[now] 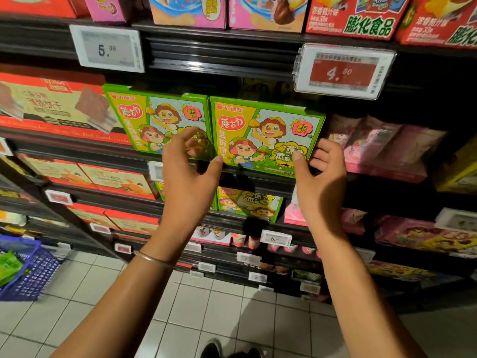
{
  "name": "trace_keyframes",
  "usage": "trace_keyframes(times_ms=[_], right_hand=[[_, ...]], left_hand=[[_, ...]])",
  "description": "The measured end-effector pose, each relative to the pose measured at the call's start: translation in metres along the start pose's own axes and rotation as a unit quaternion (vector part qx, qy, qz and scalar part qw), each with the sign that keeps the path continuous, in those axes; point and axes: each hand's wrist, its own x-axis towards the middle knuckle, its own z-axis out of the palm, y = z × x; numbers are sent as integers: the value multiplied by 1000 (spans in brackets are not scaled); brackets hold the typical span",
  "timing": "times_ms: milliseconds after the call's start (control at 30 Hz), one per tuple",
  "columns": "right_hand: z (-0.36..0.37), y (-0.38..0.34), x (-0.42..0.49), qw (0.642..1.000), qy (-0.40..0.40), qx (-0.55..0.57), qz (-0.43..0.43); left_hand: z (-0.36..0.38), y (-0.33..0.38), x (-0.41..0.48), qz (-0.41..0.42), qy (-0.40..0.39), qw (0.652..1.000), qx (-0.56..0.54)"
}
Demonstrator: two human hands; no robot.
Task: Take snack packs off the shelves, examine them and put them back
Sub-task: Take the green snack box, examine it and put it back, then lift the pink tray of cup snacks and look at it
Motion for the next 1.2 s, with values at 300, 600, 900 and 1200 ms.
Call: trace_keyframes(times_ms=[300,600,900,1200], right_hand=[[13,-13,-6,998,45,-37,4],[24,-19,-12,994,76,-76,38],[-10,-14,-16,991,115,-43,56],[-108,24,19,969,200,-131,57]], left_hand=[[-32,16,61,248,-15,889,385],[-36,-4,73,316,-14,895,314],[-12,-27,27,317,79,932,156],[93,34,-58,247,-196,949,-17]])
